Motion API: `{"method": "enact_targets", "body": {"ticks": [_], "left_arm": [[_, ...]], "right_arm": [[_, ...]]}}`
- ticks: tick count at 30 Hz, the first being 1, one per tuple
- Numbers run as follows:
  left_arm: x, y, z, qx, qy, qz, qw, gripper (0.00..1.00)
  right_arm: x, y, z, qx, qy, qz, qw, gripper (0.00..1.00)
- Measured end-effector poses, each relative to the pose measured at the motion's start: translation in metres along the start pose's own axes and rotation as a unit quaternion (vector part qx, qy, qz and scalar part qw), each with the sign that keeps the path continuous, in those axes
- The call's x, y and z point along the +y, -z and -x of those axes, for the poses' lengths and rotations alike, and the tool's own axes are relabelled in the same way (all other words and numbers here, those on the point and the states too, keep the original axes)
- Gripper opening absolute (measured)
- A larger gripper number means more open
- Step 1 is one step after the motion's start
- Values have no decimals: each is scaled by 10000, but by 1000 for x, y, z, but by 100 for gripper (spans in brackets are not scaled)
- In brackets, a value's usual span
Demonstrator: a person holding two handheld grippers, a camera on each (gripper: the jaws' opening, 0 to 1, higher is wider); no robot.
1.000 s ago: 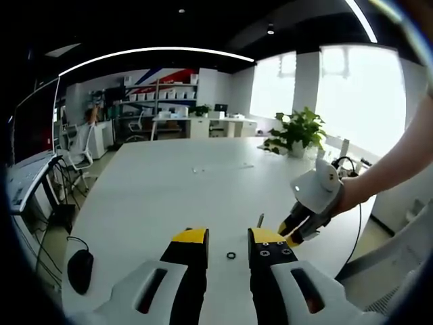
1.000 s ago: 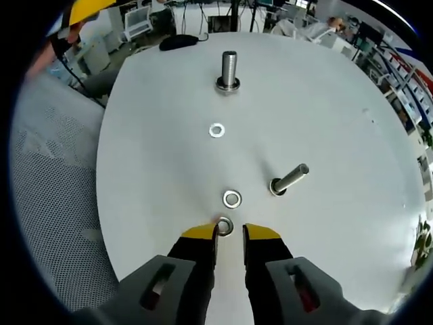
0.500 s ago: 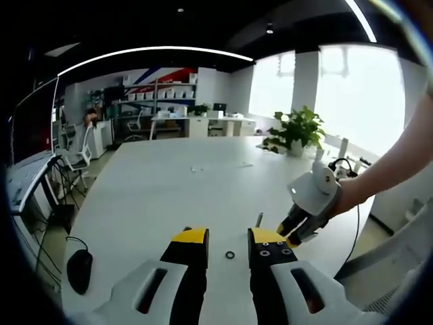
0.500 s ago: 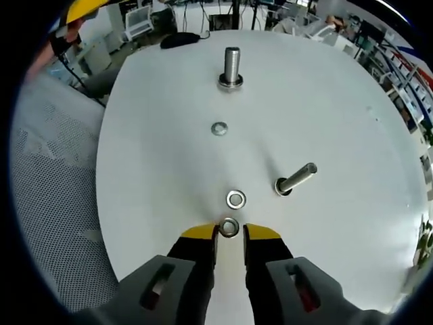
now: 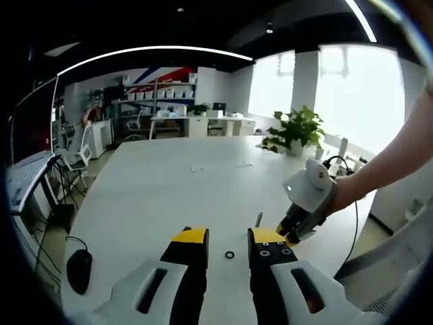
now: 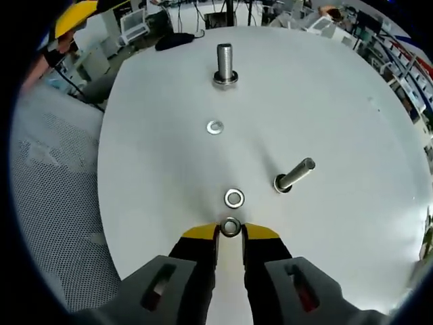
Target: Place the washer onto the threaded stud by aligning its center hole with the stud, sliding it down to the base, and recovering from edge contact or off-axis alignment until the washer reaches the visible bottom stop.
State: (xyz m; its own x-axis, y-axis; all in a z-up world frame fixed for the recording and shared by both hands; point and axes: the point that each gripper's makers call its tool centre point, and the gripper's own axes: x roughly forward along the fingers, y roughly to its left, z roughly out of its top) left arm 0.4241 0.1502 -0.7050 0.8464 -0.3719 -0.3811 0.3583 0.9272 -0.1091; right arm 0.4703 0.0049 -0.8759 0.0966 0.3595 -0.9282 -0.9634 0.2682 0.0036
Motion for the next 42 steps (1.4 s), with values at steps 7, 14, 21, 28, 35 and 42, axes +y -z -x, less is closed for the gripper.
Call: {"method": "enact_targets", "body": {"ticks": [7,14,21,28,35,42], "left_arm": [[0,0,0,-6,-9,7,10000,21],[1,0,0,0,-17,12,10000,21],[1,0,0,4,-22,20,10000,21],[2,1,0,19,-29,32,10000,21],[1,2,-1,41,-20,21,10000,21],[1,3,-1,55,-19,14,10000,21]], "right_arm": [[1,0,0,-19,-8,58,10000,15],[1,0,0,55,-3,91,9999,14],[0,0,0,44,44,99,9999,14],[0,0,0,78,92,171,9998,14],[-2,-3,4,6,110,116,9999,14],[-4,-8,10,-58,136,110,9998,14]]}}
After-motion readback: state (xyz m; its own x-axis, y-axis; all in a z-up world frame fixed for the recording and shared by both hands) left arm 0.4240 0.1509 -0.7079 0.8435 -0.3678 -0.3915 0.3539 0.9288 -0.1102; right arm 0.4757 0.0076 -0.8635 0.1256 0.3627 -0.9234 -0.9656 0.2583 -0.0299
